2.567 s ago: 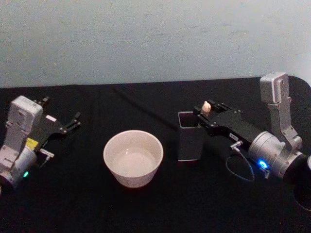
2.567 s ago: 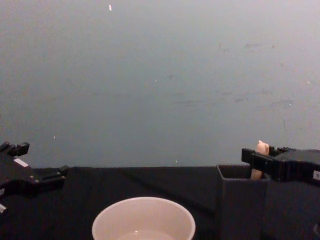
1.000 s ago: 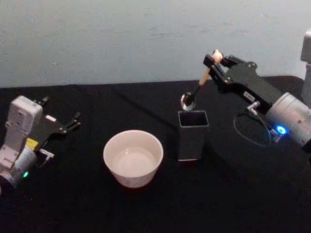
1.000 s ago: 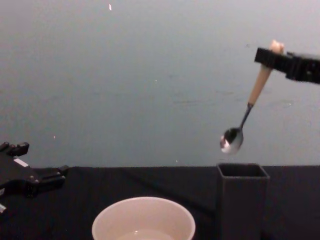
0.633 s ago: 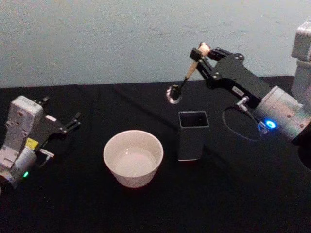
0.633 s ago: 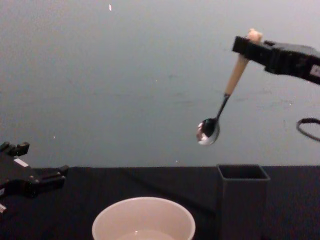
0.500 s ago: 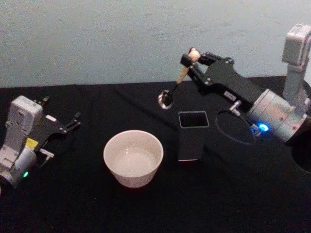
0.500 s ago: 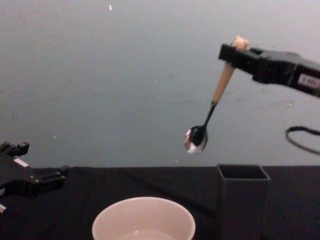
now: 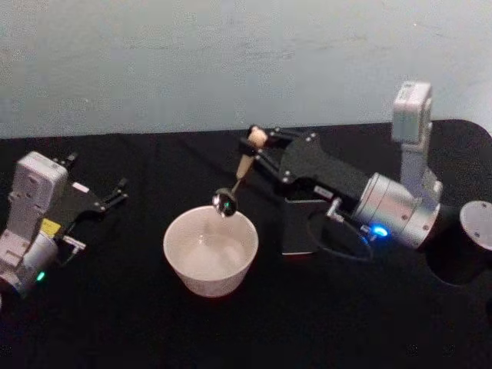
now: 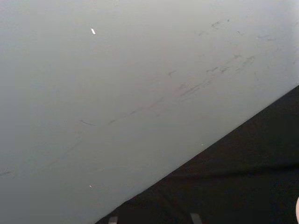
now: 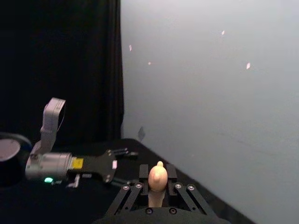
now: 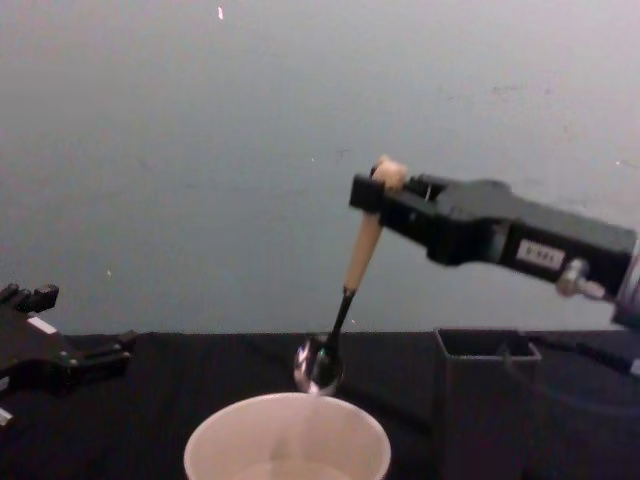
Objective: Pick up the stirring spoon with one hand, stir inside the cup, then place it back in its original position.
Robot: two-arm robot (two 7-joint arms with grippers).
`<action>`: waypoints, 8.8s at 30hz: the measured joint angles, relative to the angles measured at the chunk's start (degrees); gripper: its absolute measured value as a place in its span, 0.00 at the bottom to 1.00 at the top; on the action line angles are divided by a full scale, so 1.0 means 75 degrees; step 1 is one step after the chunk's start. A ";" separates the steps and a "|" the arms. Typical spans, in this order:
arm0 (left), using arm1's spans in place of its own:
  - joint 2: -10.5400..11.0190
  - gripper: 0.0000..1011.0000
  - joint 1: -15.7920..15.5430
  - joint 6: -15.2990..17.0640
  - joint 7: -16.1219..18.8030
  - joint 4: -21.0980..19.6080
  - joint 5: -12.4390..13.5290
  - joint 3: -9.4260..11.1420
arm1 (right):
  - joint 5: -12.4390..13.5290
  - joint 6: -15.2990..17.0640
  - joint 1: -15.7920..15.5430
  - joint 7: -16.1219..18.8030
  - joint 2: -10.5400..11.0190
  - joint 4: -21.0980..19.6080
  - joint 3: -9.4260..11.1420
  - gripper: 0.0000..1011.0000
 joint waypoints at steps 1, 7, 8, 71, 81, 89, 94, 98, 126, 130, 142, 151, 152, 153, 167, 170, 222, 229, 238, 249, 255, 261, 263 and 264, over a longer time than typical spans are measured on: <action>0.0000 0.99 0.0000 0.0000 0.0001 0.0000 0.0000 0.0000 | -0.0029 -0.0015 0.0021 0.0017 -0.0009 0.0048 -0.0044 0.21; 0.0000 0.99 0.0000 0.0000 0.0000 0.0000 0.0000 0.0000 | -0.0346 -0.0204 0.0177 0.0075 -0.0103 0.0465 -0.0325 0.21; 0.0000 0.99 0.0000 0.0000 0.0000 0.0000 0.0000 0.0000 | -0.0463 -0.0281 0.0217 0.0071 -0.0144 0.0599 -0.0389 0.21; 0.0000 0.99 0.0000 0.0000 0.0000 0.0000 0.0000 0.0000 | -0.1249 -0.0677 -0.0400 0.0183 -0.0101 0.0413 -0.0513 0.21; 0.0000 0.99 0.0000 0.0000 0.0000 0.0000 0.0001 0.0000 | -0.1208 -0.0640 -0.0310 0.0133 -0.0340 0.0462 -0.0708 0.21; 0.0000 0.99 0.0000 0.0000 0.0001 0.0000 0.0000 0.0000 | -0.1364 -0.0723 0.0046 -0.0247 -0.0768 0.1031 -0.0705 0.21; 0.0000 0.99 0.0000 0.0000 0.0001 0.0000 0.0000 0.0000 | -0.1442 -0.0750 0.0139 -0.0353 -0.0832 0.1219 -0.0631 0.21; 0.0000 0.99 0.0000 0.0000 0.0000 0.0000 0.0000 0.0000 | -0.1476 -0.0755 0.0152 -0.0375 -0.0827 0.1271 -0.0566 0.21; 0.0000 0.99 0.0000 0.0000 0.0000 0.0000 0.0000 0.0000 | -0.1367 -0.0566 -0.0531 -0.0211 -0.0117 0.0351 -0.0288 0.21; 0.0000 0.99 0.0000 0.0000 0.0000 0.0000 0.0000 0.0000 | -0.1261 -0.0521 -0.0656 -0.0103 -0.0051 0.0131 -0.0342 0.21; 0.0000 0.99 0.0000 0.0000 0.0000 0.0000 0.0000 0.0000 | -0.1278 -0.0494 -0.0440 -0.0146 -0.0400 0.0343 -0.0642 0.21; 0.0000 0.99 0.0000 0.0000 0.0000 0.0000 0.0000 0.0000 | -0.1519 -0.0664 0.0011 -0.0473 -0.0832 0.0999 -0.0616 0.21; 0.0000 0.99 0.0000 0.0000 0.0000 0.0000 0.0000 0.0000 | -0.1534 -0.0672 0.0036 -0.0490 -0.0850 0.1039 -0.0602 0.21; 0.0000 0.99 0.0000 0.0000 0.0001 0.0000 0.0000 0.0000 | -0.1548 -0.0676 0.0054 -0.0511 -0.0862 0.1077 -0.0586 0.21; 0.0000 0.99 0.0000 0.0000 0.0001 0.0000 0.0000 0.0000 | -0.1637 -0.0641 0.0045 -0.0627 -0.0802 0.1189 -0.0348 0.21; 0.0000 0.99 0.0000 0.0000 0.0000 0.0000 0.0000 0.0000 | -0.1626 -0.0616 -0.0003 -0.0636 -0.0759 0.1132 -0.0293 0.21; 0.0000 0.99 0.0000 0.0000 0.0000 0.0000 0.0000 0.0000 | -0.1534 -0.0396 0.0128 -0.0799 -0.1093 0.1211 -0.0519 0.21; 0.0000 0.99 0.0000 0.0000 0.0000 0.0000 0.0000 0.0000 | -0.1612 -0.0397 0.0145 -0.0857 -0.1083 0.1292 -0.0404 0.21; 0.0000 0.99 0.0000 0.0000 0.0001 0.0000 0.0000 0.0000 | -0.1640 -0.0365 0.0090 -0.0847 -0.1042 0.1285 -0.0327 0.21; 0.0000 0.99 0.0000 0.0000 0.0001 0.0000 0.0000 0.0000 | -0.1583 -0.0287 -0.0137 -0.0790 -0.0821 0.1023 -0.0201 0.21; 0.0000 0.99 0.0000 0.0000 0.0000 0.0000 0.0001 0.0000 | -0.1480 -0.0226 -0.0387 -0.0692 -0.0617 0.0682 -0.0178 0.21; 0.0000 0.99 -0.0001 0.0000 0.0001 0.0000 0.0000 0.0000 | -0.1354 -0.0123 -0.0618 -0.0579 -0.0468 0.0346 -0.0231 0.21; 0.0000 0.99 0.0000 0.0000 0.0000 0.0000 0.0000 0.0000 | -0.1339 -0.0099 -0.0657 -0.0550 -0.0447 0.0291 -0.0269 0.21; 0.0000 0.99 0.0000 0.0000 0.0001 0.0000 0.0000 0.0000 | -0.1324 -0.0076 -0.0687 -0.0530 -0.0434 0.0249 -0.0310 0.21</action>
